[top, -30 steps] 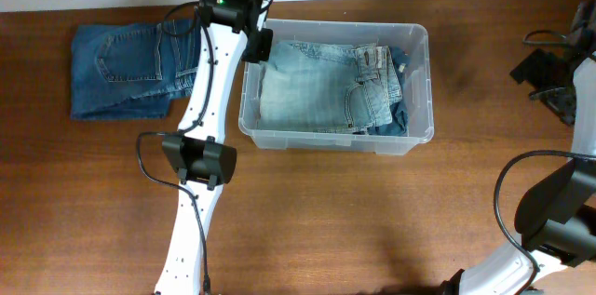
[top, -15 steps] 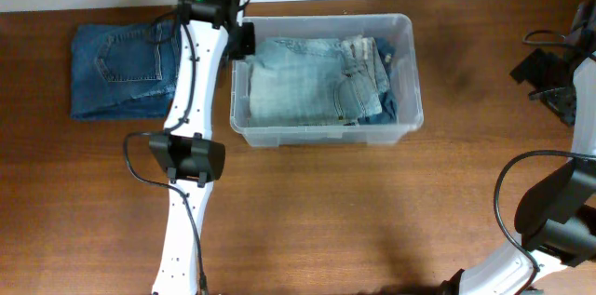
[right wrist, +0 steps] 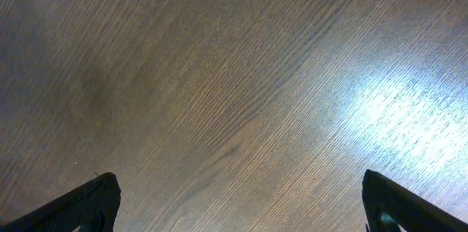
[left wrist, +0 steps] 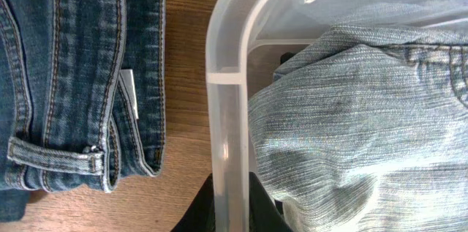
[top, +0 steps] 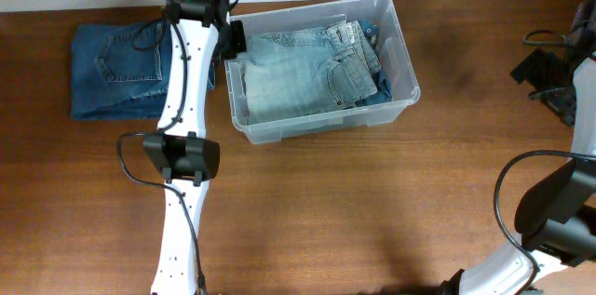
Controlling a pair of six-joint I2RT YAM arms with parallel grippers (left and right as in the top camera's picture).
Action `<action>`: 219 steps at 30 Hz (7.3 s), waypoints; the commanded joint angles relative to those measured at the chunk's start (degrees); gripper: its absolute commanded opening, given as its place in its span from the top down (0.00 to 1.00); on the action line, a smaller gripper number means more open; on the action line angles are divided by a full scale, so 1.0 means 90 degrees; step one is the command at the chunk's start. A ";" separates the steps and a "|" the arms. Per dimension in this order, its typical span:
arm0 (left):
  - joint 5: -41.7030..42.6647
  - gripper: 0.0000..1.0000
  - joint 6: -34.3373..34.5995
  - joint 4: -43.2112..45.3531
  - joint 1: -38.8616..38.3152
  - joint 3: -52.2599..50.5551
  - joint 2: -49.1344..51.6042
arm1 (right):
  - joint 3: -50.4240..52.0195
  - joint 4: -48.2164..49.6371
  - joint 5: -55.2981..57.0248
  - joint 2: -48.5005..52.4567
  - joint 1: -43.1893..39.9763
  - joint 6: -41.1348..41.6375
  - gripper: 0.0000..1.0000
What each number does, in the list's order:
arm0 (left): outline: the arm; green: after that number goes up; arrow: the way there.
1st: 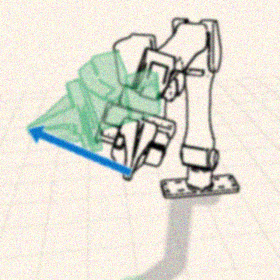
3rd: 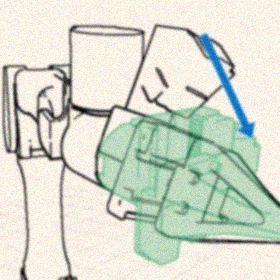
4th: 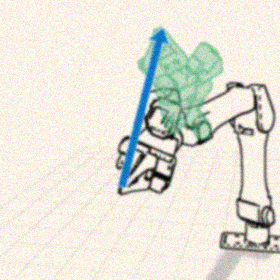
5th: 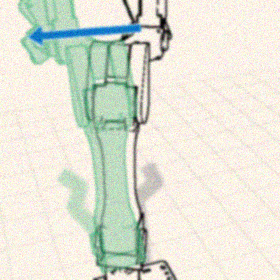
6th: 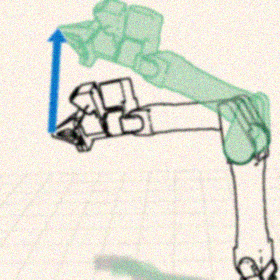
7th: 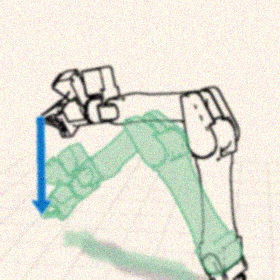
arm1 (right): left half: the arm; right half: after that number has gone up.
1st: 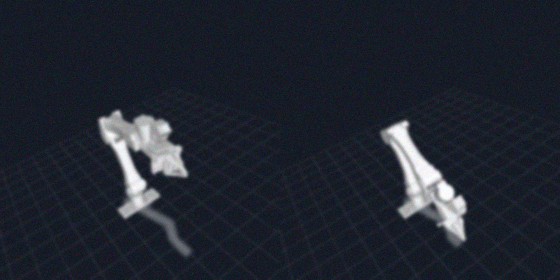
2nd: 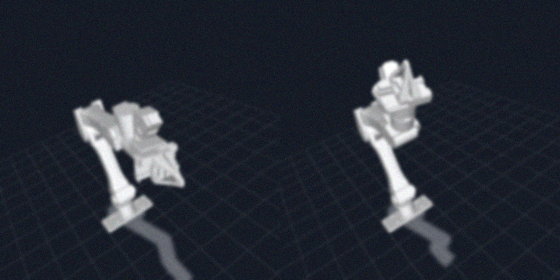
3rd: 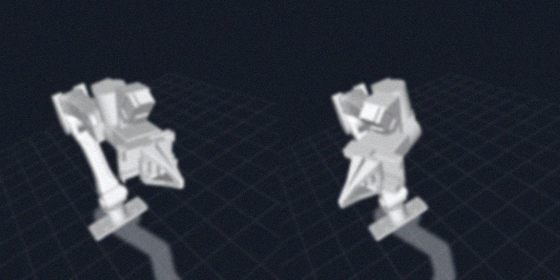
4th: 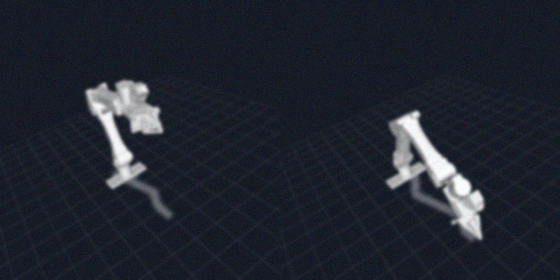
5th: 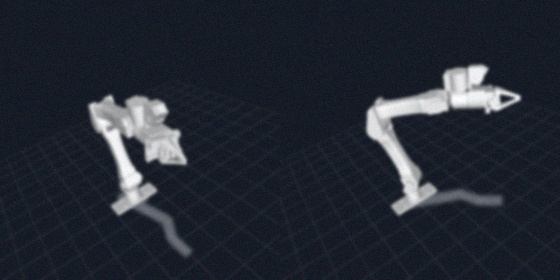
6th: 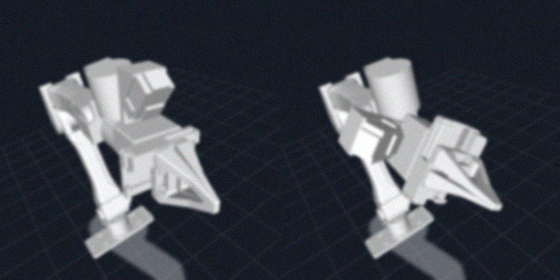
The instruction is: Pack container
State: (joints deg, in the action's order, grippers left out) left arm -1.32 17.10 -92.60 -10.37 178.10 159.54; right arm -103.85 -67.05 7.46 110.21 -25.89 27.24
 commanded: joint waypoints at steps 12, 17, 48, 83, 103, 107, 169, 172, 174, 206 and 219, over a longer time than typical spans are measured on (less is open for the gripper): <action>0.0226 0.99 -0.1061 -0.0457 -0.0044 -0.0024 0.0107 | 0.0034 0.0002 0.0078 -0.0010 0.0000 0.0078 0.02; 0.0311 0.99 -0.1081 -0.0459 -0.0221 -0.0024 0.0107 | 0.0034 0.0002 0.0078 -0.0010 0.0000 0.0078 0.02; -0.0068 0.30 -0.0415 -0.0255 -0.0391 0.0197 0.0044 | 0.0034 0.0002 0.0078 -0.0010 0.0000 0.0078 0.01; -0.0316 0.01 -0.2254 0.1355 0.2926 0.0005 -0.1209 | 0.0034 0.0002 0.0078 -0.0010 0.0000 0.0078 0.02; 0.1865 0.01 -0.3198 0.1457 0.4716 0.0005 0.0323 | 0.0034 0.0002 0.0078 -0.0010 0.0000 0.0078 0.02; 0.2108 0.01 -0.3198 0.1460 0.4726 0.0005 0.0529 | 0.0034 0.0002 0.0078 -0.0010 0.0000 0.0078 0.02; 0.5561 0.99 -0.1914 0.2067 0.4282 0.0197 -0.0007 | 0.0034 0.0002 0.0078 -0.0010 0.0000 0.0078 0.02; 0.5554 0.99 -0.1897 0.2072 0.4102 0.0197 -0.0629 | 0.0034 0.0002 0.0078 -0.0010 0.0000 0.0078 0.02; 0.5542 0.99 -0.1897 0.2076 0.3971 0.0197 -0.1018 | 0.0034 0.0002 0.0078 -0.0010 0.0000 0.0078 0.02; 0.4507 0.99 -0.0690 0.2637 -0.0083 0.0126 -0.4063 | 0.0034 0.0002 0.0078 -0.0010 0.0000 0.0078 0.02; 0.2793 0.99 -0.0644 0.2985 -0.1960 -0.0442 -0.4051 | 0.0034 0.0002 0.0078 -0.0010 0.0000 0.0078 0.02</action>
State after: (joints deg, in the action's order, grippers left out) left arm 28.77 10.79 -68.84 -25.50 174.80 125.99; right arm -103.85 -67.05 7.46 110.21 -25.89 27.24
